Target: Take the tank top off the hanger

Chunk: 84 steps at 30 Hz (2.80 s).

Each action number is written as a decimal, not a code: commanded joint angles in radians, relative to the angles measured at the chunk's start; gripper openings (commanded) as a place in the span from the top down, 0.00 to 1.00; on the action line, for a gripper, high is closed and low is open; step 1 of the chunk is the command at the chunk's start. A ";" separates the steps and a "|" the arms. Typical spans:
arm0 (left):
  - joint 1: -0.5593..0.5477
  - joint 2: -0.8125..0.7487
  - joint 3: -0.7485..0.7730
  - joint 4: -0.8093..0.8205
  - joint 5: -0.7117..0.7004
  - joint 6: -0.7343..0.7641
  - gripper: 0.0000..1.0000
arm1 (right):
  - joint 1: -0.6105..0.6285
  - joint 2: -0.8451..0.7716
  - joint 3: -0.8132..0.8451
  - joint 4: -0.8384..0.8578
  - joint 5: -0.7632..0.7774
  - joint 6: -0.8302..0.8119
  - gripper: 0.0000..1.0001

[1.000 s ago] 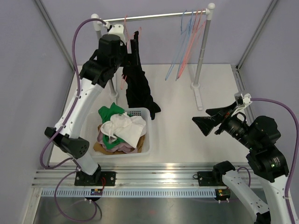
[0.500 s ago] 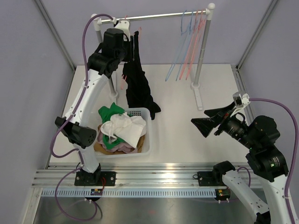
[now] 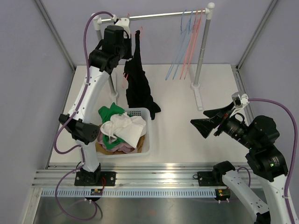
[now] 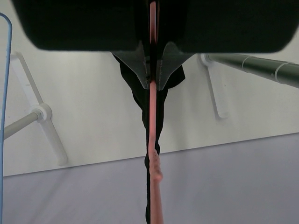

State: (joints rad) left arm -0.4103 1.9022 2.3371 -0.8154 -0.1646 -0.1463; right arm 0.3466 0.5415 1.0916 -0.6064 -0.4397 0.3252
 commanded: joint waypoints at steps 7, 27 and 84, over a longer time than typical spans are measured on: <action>0.073 0.171 0.243 -0.077 0.082 -0.002 1.00 | 0.002 0.008 -0.006 0.043 -0.033 -0.011 0.01; 0.035 -0.164 -0.011 0.070 0.263 -0.104 1.00 | 0.002 0.028 0.008 0.042 -0.042 -0.011 0.01; -0.852 -0.769 -1.099 0.496 0.091 -0.455 1.00 | 0.002 0.132 -0.303 0.286 0.065 0.041 0.69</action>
State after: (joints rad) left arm -1.2476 1.1294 1.1851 -0.4015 -0.0570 -0.5945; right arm 0.3466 0.6792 0.7845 -0.3710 -0.4068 0.3969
